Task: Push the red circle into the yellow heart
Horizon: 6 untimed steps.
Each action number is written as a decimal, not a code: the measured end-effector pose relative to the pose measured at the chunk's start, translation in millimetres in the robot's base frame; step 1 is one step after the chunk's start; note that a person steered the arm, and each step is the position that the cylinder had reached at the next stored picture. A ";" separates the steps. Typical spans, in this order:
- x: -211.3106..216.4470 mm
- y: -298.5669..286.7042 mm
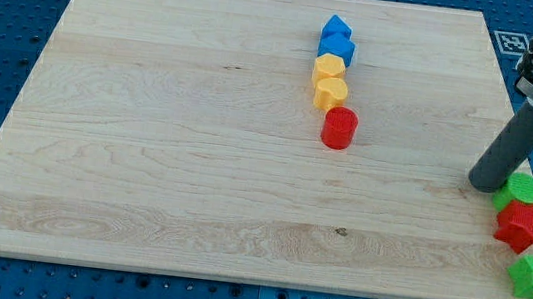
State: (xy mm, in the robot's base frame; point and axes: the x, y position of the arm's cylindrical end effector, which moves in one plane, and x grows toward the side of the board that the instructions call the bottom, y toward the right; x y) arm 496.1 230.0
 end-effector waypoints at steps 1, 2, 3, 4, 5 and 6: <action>-7.5 -43.2; 3.2 -88.4; 9.3 -136.6; -34.8 -179.6; -44.1 -182.2; -47.5 -201.5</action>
